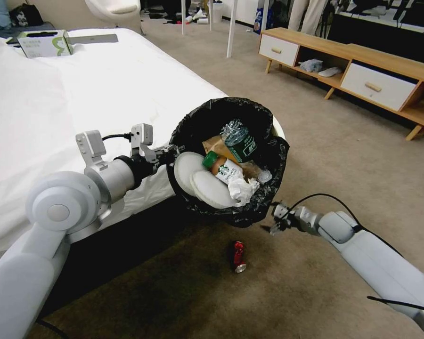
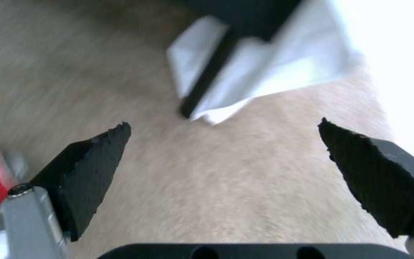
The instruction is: Pick up the trash bin and place the garbage on the floor into it.
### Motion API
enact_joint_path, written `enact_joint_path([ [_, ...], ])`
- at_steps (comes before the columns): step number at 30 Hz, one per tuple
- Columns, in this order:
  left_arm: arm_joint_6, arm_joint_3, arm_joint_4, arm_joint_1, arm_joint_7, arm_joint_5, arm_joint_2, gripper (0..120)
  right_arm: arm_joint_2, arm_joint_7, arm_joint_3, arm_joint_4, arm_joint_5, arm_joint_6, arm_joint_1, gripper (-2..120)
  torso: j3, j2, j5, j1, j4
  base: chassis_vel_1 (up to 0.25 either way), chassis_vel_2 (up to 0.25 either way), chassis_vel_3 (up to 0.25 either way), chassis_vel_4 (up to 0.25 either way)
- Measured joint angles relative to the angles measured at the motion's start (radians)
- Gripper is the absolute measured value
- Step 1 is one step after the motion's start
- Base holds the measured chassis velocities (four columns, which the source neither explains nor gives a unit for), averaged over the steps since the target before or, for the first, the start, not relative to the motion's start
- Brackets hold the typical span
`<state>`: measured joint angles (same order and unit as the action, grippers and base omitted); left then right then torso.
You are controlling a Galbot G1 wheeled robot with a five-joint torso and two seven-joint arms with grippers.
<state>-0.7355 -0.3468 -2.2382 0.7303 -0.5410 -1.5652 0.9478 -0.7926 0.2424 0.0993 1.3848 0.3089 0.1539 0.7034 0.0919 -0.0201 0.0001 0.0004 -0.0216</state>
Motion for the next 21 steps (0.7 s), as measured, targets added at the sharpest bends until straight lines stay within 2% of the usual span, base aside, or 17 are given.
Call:
enact_joint_path([
  [1,0.0,0.0,0.0,0.0,0.0,0.0,0.0,2,0.002,-0.021,-0.001,0.009,0.02,0.007,0.003,100,0.0,0.0,0.0,0.0,0.0,0.0,0.0,0.0,0.0],
  [2,0.0,-0.001,0.0,0.001,-0.002,0.0,-0.004,2,0.007,-0.13,0.0,0.051,0.125,0.048,0.014,100,0.0,0.0,0.0,0.0,0.0002,0.0,0.0,0.0,0.0],
  [3,0.0,-0.001,0.0,0.001,-0.002,0.0,-0.004,2,0.007,-0.13,0.0,0.051,0.125,0.048,0.014,100,0.0,0.0,0.0,0.0,0.0002,0.0,0.0,0.0,0.0],
  [4,0.0,-0.003,0.0,0.001,-0.002,0.0,-0.007,2,0.008,-0.224,0.008,0.08,0.2,0.084,0.018,100,0.0,0.0,-0.0001,0.0,0.0002,0.0,0.0,0.0,0.0],
  [5,0.0,-0.003,0.0,0.001,-0.002,0.0,-0.007,2,0.008,-0.224,0.008,0.08,0.2,0.084,0.018,100,0.0,0.0,-0.0001,0.0,0.0002,0.0,0.0,0.0,0.0],
  [6,0.0,-0.007,0.0,0.001,-0.002,0.0,-0.01,2,0.002,-0.326,0.021,0.11,0.277,0.128,0.018,100,0.0,0.0,-0.0002,0.0,0.0001,0.0,0.0,0.0,0.0],
  [7,0.0,-0.007,0.0,0.001,-0.002,0.0,-0.01,2,0.002,-0.326,0.021,0.11,0.277,0.128,0.018,100,0.0,0.0,-0.0002,0.0,0.0001,0.0,0.0,0.0,0.0],
  [8,0.0,-0.008,-0.001,0.002,-0.002,0.0,-0.013,2,-0.008,-0.418,0.036,0.141,0.376,0.177,0.014,100,0.0,0.0,-0.0001,0.0,0.0,0.0,0.0,0.0,0.0],
  [10,0.0,-0.009,-0.005,0.003,-0.002,0.0,-0.015,2,-0.023,-0.525,0.049,0.183,0.504,0.241,0.005,100,0.0,0.0,-0.0001,0.0,0.0001,0.0,0.0,0.0,0.0],
  [11,0.0,-0.009,-0.005,0.003,-0.002,0.0,-0.015,2,-0.023,-0.525,0.049,0.183,0.504,0.241,0.005,100,0.0,0.0,-0.0001,0.0,0.0001,0.0,0.0,0.0,0.0],
  [13,0.0,-0.012,-0.013,0.012,-0.003,-0.001,-0.02,2,-0.054,-0.724,0.067,0.259,0.738,0.353,-0.008,100,0.0,0.0,-0.0002,0.0,0.0003,0.0,0.0,0.0,0.0],
  [14,0.0,-0.012,-0.013,0.012,-0.003,-0.001,-0.02,2,-0.054,-0.724,0.067,0.259,0.738,0.353,-0.008,100,0.0,0.0,-0.0002,0.0,0.0003,0.0,0.0,0.0,0.0],
  [16,0.0,-0.012,-0.017,0.018,-0.003,-0.001,-0.024,2,-0.081,-0.862,0.082,0.307,0.91,0.409,-0.017,100,0.0,0.0,-0.0003,0.0,0.0002,0.0,0.0,0.0,0.0],
  [17,0.0,-0.012,-0.017,0.018,-0.003,-0.001,-0.024,2,-0.081,-0.862,0.082,0.307,0.91,0.409,-0.017,100,0.0,0.0,-0.0003,0.0,0.0002,0.0,0.0,0.0,0.0],
  [19,0.0,-0.014,-0.019,0.019,-0.004,-0.002,-0.027,2,-0.128,-1.053,0.098,0.347,1.114,0.442,-0.034,100,0.0,0.0,-0.0003,0.0,0.0001,0.0,0.0,0.0,0.0],
  [20,0.0,-0.014,-0.019,0.019,-0.004,-0.002,-0.027,2,-0.128,-1.053,0.098,0.347,1.114,0.442,-0.034,100,0.0,0.0,-0.0003,0.0,0.0001,0.0,0.0,0.0,0.0],
  [21,0.0,-0.015,-0.02,0.019,-0.004,-0.002,-0.028,2,-0.149,-1.11,0.099,0.358,1.188,0.448,-0.04,100,0.0,0.0,-0.0003,0.0,0.0002,0.0,0.0,0.0,0.0],
])
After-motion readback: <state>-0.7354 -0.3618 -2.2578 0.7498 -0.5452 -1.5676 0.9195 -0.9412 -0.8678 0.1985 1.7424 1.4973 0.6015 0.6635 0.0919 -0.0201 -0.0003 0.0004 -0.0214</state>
